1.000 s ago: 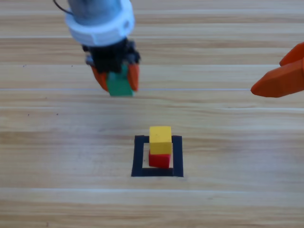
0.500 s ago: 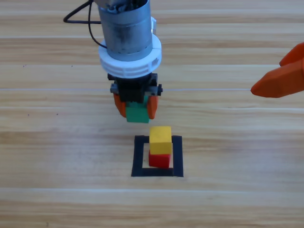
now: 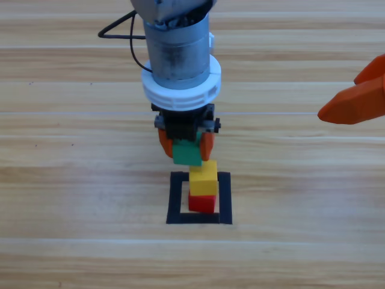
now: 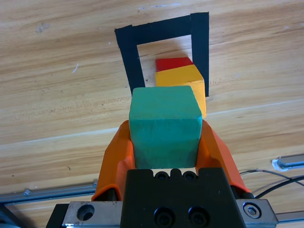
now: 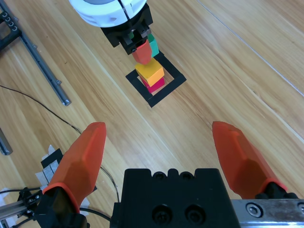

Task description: Stack the blocks in the rectangular block: red at the bottom, yellow in the middle, green on top

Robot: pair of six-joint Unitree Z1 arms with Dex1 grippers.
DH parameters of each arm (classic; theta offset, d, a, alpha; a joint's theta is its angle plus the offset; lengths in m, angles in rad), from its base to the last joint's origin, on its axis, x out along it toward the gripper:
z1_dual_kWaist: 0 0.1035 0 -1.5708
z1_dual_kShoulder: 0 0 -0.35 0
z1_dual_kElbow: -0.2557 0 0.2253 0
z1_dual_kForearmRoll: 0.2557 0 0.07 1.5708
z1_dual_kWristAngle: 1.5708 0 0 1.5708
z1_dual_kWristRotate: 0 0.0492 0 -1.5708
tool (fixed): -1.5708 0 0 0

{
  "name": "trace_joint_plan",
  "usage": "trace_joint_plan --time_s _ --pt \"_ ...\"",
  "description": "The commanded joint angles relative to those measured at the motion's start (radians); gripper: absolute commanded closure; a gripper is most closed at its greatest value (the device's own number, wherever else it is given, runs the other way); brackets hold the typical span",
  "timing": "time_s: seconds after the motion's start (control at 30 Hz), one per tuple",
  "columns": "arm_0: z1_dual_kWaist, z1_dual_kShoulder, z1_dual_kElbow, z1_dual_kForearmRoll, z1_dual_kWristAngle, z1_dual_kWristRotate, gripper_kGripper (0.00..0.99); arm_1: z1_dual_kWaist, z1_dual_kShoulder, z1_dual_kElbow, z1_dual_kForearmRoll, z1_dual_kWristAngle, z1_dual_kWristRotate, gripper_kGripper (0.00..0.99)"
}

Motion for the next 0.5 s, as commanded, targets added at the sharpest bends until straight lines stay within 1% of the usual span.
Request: trace_joint_plan --time_s 0.03,0.5 --pt "-0.037 0.057 -0.012 0.004 -0.010 -0.018 0.990 -0.027 0.026 0.030 -0.010 0.008 -0.003 0.007" --pt "-0.043 0.074 -0.026 0.004 -0.012 -0.025 0.990 -0.027 0.043 0.030 -0.010 0.005 -0.005 0.008"
